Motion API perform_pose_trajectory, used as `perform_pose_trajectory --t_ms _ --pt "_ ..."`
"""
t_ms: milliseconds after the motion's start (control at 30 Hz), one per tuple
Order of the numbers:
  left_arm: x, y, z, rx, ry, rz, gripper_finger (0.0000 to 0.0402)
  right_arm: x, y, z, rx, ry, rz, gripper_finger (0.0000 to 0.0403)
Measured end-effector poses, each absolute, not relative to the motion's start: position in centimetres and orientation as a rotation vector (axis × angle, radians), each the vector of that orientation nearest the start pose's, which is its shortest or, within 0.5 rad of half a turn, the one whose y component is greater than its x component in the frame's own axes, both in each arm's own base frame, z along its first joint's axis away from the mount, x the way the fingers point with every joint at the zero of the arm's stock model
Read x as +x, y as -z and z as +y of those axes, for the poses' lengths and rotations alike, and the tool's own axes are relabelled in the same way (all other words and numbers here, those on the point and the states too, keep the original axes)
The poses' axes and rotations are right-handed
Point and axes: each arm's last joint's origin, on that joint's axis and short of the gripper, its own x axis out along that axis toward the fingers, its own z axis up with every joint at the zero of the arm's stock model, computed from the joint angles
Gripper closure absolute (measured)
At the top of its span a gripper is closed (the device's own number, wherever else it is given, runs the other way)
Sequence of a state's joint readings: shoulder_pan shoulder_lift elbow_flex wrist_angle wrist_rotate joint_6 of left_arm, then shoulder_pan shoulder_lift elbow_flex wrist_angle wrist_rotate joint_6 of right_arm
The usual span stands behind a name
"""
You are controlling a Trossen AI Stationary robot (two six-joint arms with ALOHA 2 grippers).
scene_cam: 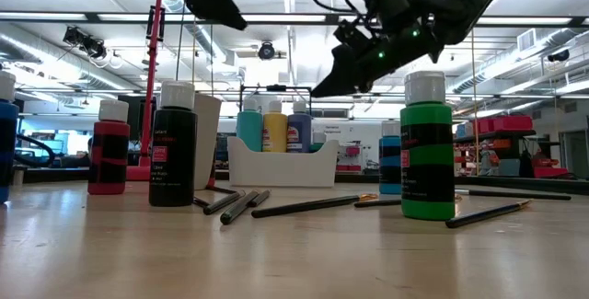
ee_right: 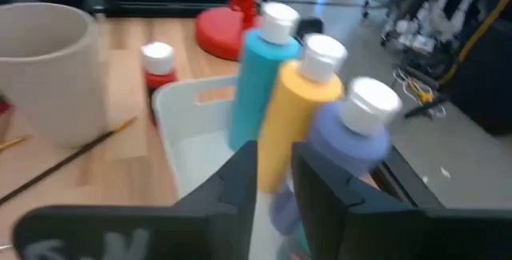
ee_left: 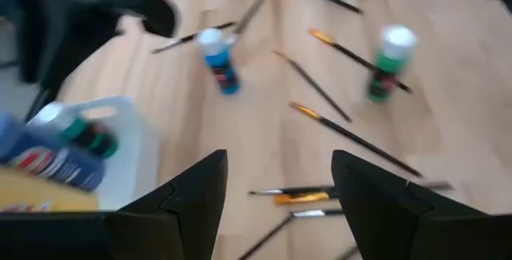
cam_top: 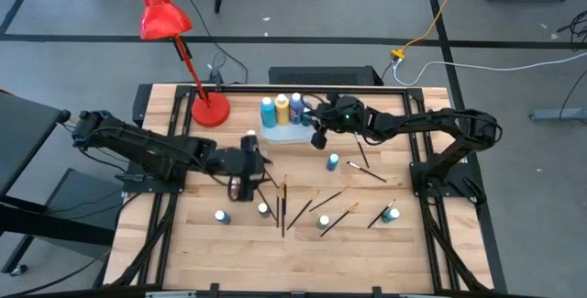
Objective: Pick & Place Paint Supplies
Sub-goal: Put the red paint bottles into the white bin
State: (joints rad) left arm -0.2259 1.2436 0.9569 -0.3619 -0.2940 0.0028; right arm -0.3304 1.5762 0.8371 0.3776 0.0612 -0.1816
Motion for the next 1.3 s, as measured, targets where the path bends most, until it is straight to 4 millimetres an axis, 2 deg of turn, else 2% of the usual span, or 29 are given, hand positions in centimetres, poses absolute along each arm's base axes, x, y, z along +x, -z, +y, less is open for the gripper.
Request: perform_pose_trajectory --t_ms 133,333,500,700,800,1033,1167,1300 --pt "25.2 -27.2 -6.4 0.247 0.072 0.643 0.0166 31.8 -21.4 -10.1 -0.157 0.322 0.387 0.0268" --pt "22.4 -25.9 -6.0 0.195 0.113 0.631 0.0166 31.9 -21.5 -9.8 -0.175 0.314 0.375 0.0225" --pt "19.9 -23.8 -5.4 0.101 0.118 0.513 0.0166 31.9 -21.5 -9.8 -0.176 0.315 0.370 0.0213" --pt "17.4 -21.2 -4.8 -0.011 0.154 0.403 0.0166 31.9 -21.5 -9.8 -0.177 0.315 0.369 0.0217" --pt "16.7 -20.7 -4.7 -0.090 0.179 0.377 0.0166 31.9 -21.5 -9.8 -0.177 0.315 0.370 0.0218" --pt "16.5 -20.7 -4.6 -0.224 0.140 0.382 0.0166 31.9 -21.5 -9.8 -0.177 0.315 0.369 0.0217" --pt "16.5 -20.1 -4.6 -0.213 0.127 0.433 0.0166 31.9 -21.5 -9.8 -0.176 0.314 0.375 0.0222" --pt "16.1 -19.5 -4.5 -0.120 0.137 0.500 0.0166 31.9 -21.5 -9.8 -0.176 0.314 0.374 0.0225"
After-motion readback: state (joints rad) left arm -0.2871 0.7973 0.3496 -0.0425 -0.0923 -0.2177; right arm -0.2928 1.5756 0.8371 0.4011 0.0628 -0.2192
